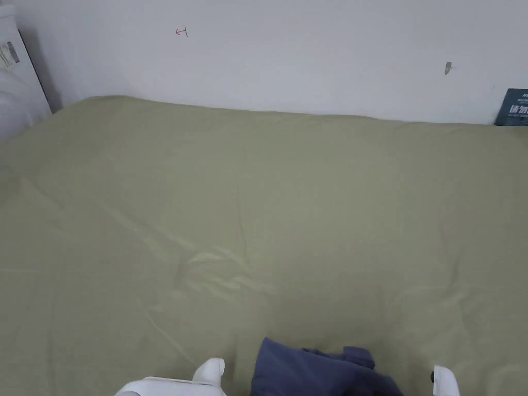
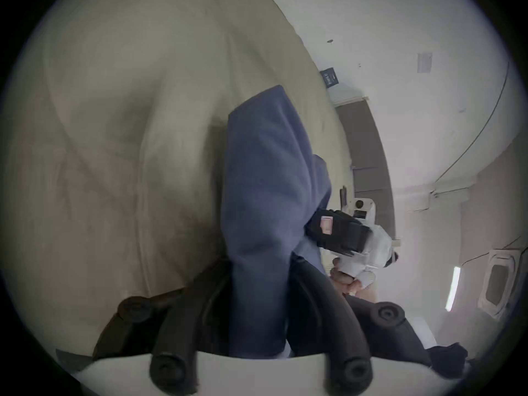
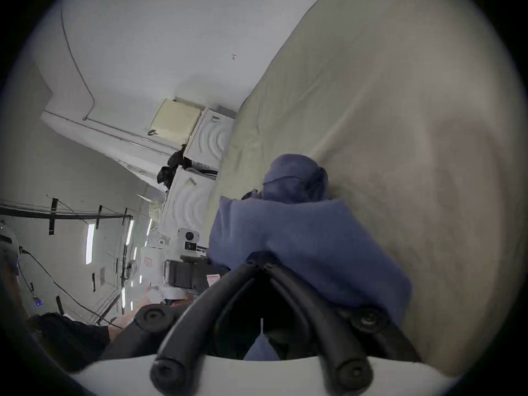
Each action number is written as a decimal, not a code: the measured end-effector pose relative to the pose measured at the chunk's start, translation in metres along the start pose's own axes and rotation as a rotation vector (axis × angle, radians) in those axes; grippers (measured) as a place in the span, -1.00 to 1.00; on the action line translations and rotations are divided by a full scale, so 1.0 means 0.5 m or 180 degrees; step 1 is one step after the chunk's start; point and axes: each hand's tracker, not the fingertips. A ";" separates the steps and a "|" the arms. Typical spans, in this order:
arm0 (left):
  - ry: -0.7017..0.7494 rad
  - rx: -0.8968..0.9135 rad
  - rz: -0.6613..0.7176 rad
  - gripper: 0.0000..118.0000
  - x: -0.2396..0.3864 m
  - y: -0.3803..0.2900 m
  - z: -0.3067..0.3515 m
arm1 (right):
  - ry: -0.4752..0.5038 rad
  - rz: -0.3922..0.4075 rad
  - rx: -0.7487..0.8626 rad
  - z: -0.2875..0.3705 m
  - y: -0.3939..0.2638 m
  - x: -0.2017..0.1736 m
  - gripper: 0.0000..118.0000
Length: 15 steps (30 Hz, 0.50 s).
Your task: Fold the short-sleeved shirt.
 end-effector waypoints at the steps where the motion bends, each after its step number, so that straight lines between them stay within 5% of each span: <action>1: 0.0066 0.0004 -0.0026 -0.59 0.007 -0.001 0.002 | -0.0020 0.0031 0.0010 -0.001 0.001 -0.011 -1.00; 5: -0.0036 0.0041 -0.0141 -0.60 0.003 0.035 0.029 | -0.0359 0.0375 0.0187 0.018 0.009 -0.038 -1.00; 8: 0.0100 0.0205 -0.0271 -0.60 -0.017 0.073 0.106 | -0.0524 0.0402 0.0385 0.047 0.014 -0.060 -1.00; 15: 0.0694 0.0779 -0.0226 -0.60 -0.126 0.193 0.444 | -0.0576 0.0612 0.0507 0.091 0.015 -0.121 -1.00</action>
